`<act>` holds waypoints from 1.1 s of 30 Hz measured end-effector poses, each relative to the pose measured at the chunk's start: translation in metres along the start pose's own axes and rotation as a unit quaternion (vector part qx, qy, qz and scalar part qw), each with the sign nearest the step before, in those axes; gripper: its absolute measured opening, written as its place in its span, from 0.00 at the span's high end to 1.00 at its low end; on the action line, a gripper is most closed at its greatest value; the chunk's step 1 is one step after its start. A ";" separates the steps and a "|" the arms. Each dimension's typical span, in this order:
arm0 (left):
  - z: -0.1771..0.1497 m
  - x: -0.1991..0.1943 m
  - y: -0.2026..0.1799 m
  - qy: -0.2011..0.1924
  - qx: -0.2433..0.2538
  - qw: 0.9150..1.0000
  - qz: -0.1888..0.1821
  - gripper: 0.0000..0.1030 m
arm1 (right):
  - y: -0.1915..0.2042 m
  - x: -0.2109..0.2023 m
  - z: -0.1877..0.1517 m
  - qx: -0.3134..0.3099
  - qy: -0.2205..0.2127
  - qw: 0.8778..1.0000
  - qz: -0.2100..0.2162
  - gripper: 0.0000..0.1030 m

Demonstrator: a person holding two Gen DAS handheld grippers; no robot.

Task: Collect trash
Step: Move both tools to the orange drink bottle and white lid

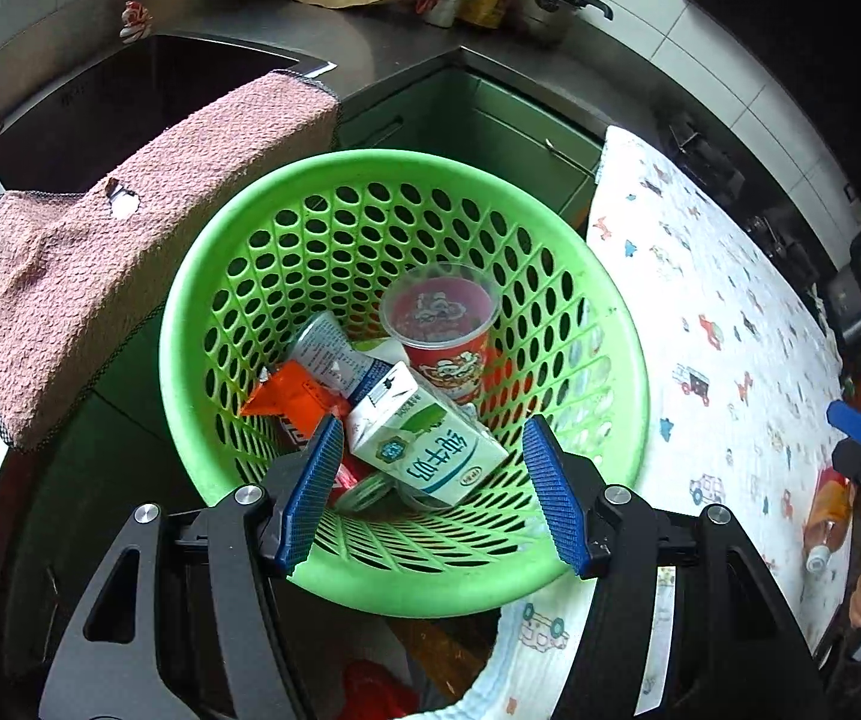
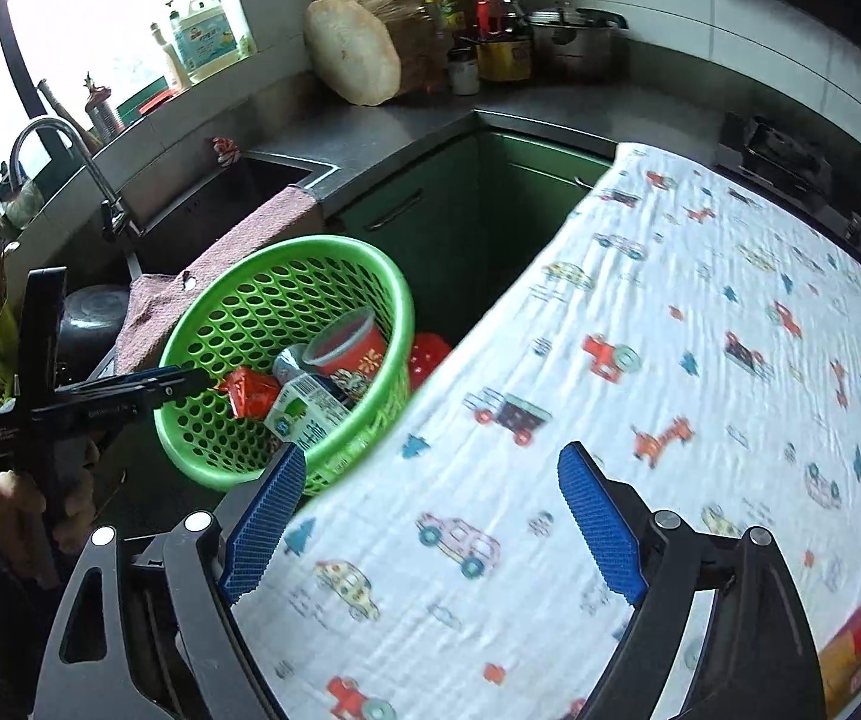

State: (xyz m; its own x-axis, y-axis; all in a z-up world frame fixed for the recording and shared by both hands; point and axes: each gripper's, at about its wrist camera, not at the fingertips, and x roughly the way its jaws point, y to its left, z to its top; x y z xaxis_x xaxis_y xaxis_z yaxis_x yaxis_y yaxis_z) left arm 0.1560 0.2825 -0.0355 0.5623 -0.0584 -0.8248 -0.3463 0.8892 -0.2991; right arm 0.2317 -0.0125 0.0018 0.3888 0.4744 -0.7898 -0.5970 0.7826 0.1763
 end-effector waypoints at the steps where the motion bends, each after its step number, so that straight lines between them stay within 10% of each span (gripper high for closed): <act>1: -0.001 0.000 -0.005 0.001 0.004 1.000 -0.001 0.30 | -0.010 -0.008 -0.009 0.009 -0.002 1.000 -0.009 0.19; 17: -0.029 0.005 -0.116 0.008 0.083 0.995 -0.046 0.14 | -0.165 -0.144 -0.152 0.124 -0.026 0.979 -0.160 0.14; 33: -0.071 0.015 -0.242 0.039 0.186 0.977 -0.095 0.09 | -0.219 -0.112 -0.233 0.148 0.008 0.973 -0.177 0.13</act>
State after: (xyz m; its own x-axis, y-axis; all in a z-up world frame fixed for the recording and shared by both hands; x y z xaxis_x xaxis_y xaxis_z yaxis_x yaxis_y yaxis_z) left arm 0.1950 0.0338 -0.0093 0.5262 -0.2591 -0.8099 0.0640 0.9618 -0.2661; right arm 0.1557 -0.3305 -0.0854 0.5202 0.1500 -0.8407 -0.1985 0.9787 0.0518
